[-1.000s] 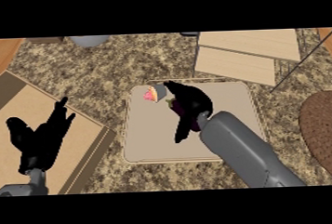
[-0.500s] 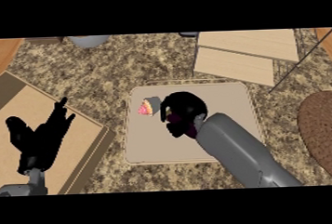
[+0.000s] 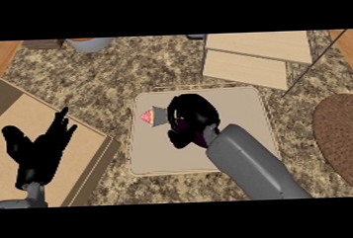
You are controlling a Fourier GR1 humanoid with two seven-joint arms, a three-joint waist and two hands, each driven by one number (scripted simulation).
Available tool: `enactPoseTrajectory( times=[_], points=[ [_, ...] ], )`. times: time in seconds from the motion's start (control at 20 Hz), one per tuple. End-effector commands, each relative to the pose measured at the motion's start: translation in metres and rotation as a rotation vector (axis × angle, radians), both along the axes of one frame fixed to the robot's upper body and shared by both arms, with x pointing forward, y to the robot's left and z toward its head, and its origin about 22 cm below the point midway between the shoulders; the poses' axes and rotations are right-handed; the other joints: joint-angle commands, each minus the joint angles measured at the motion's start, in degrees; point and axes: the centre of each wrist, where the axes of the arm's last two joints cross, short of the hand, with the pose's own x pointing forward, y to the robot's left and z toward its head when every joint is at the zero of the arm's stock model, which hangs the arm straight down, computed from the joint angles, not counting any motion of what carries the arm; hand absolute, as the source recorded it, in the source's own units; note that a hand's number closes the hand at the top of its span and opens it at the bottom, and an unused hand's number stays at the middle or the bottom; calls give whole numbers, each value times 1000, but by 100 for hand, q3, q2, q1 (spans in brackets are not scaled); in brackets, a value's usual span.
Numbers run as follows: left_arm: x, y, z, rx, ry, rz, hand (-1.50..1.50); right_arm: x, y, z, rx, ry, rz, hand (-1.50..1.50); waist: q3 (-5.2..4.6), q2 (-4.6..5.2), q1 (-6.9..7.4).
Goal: Pick the eggplant from the tray and place it in the tiered shelf
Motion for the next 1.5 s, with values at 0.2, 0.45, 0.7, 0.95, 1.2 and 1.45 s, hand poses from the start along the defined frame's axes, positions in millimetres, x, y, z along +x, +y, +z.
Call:
enactPoseTrajectory(
  times=[0.2,0.45,0.7,0.95,1.2,1.45],
  points=[
    [0,2,-19,-27,116,36,0,-7,23,54,82,-161,-459,150,-118,20,-180],
    [-24,11,-32,-21,122,49,0,-23,37,125,119,-360,-582,150,-121,-25,-159],
    [-19,4,-31,-15,136,40,0,-49,36,187,135,-461,-691,150,-114,-26,-215],
    [-10,-4,-22,-18,112,23,0,-45,14,260,131,-516,-760,150,-113,17,-93],
    [-9,-13,-33,-27,101,16,0,-33,-17,289,138,-536,-831,150,-116,52,-73],
    [-3,14,-9,-24,111,12,0,-18,-54,326,157,-566,-920,150,-111,59,3]
  ],
)
